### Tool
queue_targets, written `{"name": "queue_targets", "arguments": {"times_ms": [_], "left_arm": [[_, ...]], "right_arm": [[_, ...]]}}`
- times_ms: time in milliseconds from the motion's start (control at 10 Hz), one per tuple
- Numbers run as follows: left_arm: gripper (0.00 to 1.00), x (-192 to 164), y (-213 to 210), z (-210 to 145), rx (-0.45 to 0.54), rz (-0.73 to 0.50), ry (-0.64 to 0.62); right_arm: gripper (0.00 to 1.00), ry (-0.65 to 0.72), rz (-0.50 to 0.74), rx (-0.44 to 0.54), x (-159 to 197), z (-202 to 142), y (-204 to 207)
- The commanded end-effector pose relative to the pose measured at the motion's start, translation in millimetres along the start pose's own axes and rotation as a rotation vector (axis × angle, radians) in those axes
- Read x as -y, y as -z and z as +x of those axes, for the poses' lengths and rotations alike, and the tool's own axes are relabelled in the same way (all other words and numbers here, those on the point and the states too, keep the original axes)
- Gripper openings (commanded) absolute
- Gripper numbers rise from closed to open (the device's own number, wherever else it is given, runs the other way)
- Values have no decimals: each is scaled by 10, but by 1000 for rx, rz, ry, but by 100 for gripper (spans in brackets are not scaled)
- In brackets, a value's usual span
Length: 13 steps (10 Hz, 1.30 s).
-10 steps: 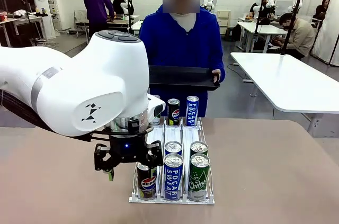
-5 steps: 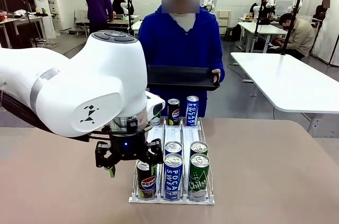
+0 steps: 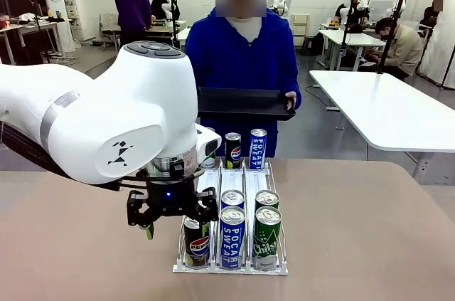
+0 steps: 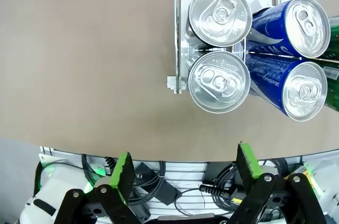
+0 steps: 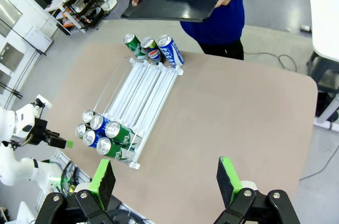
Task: Retrieve and hand over the desired beverage to the person.
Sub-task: Pick up a can of the same type that the person held from the Automatic Can Dispenser.
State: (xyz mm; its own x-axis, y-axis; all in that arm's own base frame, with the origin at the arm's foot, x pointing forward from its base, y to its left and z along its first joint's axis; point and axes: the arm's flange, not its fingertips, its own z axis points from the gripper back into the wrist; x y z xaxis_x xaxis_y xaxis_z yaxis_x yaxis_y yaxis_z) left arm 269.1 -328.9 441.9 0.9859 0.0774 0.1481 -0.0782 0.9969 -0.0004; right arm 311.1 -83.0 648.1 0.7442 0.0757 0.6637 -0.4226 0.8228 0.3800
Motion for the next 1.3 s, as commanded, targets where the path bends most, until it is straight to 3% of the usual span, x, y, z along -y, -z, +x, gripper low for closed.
{"name": "queue_targets", "arguments": {"times_ms": [0,200,700,1200], "left_arm": [[100,52,55,150,6,-51,102],[100,95,117,309,16,-71,148],[100,76,269,567,95,-45,113],[100,111,357,610,47,-62,96]], "right_arm": [[100,-6,30,8,20,11,8],[100,-6,30,8,20,11,8],[100,-6,30,8,20,11,8],[100,-6,30,8,20,11,8]]}}
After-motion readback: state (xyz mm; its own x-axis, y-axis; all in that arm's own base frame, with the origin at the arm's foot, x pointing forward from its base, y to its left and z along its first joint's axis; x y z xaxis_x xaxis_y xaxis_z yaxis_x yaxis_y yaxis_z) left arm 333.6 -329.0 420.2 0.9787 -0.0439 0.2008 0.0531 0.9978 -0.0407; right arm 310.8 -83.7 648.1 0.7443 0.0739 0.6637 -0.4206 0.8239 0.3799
